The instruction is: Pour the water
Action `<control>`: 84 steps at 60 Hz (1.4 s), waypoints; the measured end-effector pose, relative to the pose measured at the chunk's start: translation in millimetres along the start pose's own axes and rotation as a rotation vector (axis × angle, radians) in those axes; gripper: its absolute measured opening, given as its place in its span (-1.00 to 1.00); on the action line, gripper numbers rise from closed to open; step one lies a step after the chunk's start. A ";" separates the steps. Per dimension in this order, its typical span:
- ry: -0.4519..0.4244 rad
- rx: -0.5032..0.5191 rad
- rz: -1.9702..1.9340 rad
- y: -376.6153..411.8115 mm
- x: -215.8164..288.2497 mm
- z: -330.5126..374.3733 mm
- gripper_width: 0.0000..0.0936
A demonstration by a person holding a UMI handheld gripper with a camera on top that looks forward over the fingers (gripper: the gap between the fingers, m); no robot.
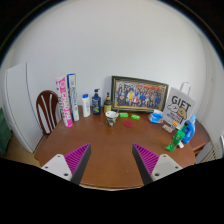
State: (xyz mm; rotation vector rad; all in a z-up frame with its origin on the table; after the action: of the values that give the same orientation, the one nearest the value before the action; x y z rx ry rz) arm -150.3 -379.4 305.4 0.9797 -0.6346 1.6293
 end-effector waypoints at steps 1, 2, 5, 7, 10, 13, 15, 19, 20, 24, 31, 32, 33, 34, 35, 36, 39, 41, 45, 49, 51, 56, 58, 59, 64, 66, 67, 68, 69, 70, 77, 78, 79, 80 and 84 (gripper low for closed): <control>-0.004 -0.001 0.002 -4.4 -5.7 -1.5 0.82; -0.002 -0.004 0.002 -5.9 -6.4 -1.6 0.83; 0.001 -0.011 0.002 -13.2 -8.3 -2.2 0.82; 0.001 -0.018 0.002 -20.4 -10.6 -1.9 0.82; 0.006 -0.027 -0.001 -30.6 -13.9 0.1 0.82; 0.006 -0.032 -0.006 -43.6 -18.2 0.4 0.82; 0.005 -0.035 -0.010 -54.0 -21.6 1.6 0.82; 0.003 -0.049 -0.016 -80.9 -30.9 2.7 0.82; 0.005 -0.054 -0.017 -88.9 -34.2 3.0 0.82; 0.023 -0.068 -0.028 -120.5 -46.0 3.3 0.82; 0.020 -0.104 -0.039 -194.0 -74.2 -1.4 0.83; 0.018 -0.113 -0.038 -205.9 -77.7 -2.1 0.82; 0.014 -0.122 -0.035 -217.6 -81.1 -3.0 0.82; 0.009 -0.130 -0.031 -229.5 -84.0 -4.0 0.82; 0.004 -0.137 -0.026 -241.3 -87.5 -5.5 0.83; 0.001 -0.144 -0.023 -253.7 -91.3 -6.7 0.83; -0.011 -0.162 -0.017 -288.9 -100.7 -11.2 0.83; -0.022 -0.165 -0.015 -310.5 -106.0 -15.5 0.83; -0.036 -0.161 -0.024 -351.1 -116.7 -26.2 0.83; -0.060 -0.157 -0.037 -387.7 -121.6 -39.8 0.84; -0.070 -0.152 -0.047 -403.4 -123.8 -49.0 0.84; -0.091 -0.139 -0.075 -437.9 -126.0 -75.3 0.84; -0.101 -0.130 -0.083 -448.6 -124.2 -85.7 0.83; -0.107 -0.124 -0.087 -452.8 -123.2 -90.9 0.83; -0.147 -0.097 -0.084 -470.6 -115.4 -116.3 0.78; -0.159 -0.084 -0.073 -475.6 -112.8 -126.1 0.73; -0.165 -0.078 -0.067 -480.0 -113.1 -133.1 0.70; -0.162 -0.077 -0.065 -480.1 -111.5 -136.4 0.67; -0.163 -0.077 -0.063 -482.5 -110.9 -140.4 0.66; -0.164 -0.078 -0.062 -485.3 -110.6 -144.5 0.65; -0.170 -0.073 -0.083 -496.7 -110.8 -167.6 0.52; -0.171 -0.071 -0.086 -497.4 -110.6 -169.6 0.47; -0.173 -0.070 -0.089 -497.8 -110.2 -171.2 0.40; -0.177 -0.072 -0.090 -499.3 -109.7 -172.1 0.33; -0.194 -0.094 -0.075 -504.1 -107.9 -174.2 0.12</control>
State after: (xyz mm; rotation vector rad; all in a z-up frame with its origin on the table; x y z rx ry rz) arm 292.8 -154.4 83.9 1.0877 -0.7892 1.4365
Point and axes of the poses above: the point between the fingertips, and its own axes, seen from behind it with the camera up: y to the left, x up, z backward, against the way the camera looks, the point moved 5 cm from there along z, backward, against the way the camera looks, and after that the axes turned 15 degrees about x, right-handed, at the moved point
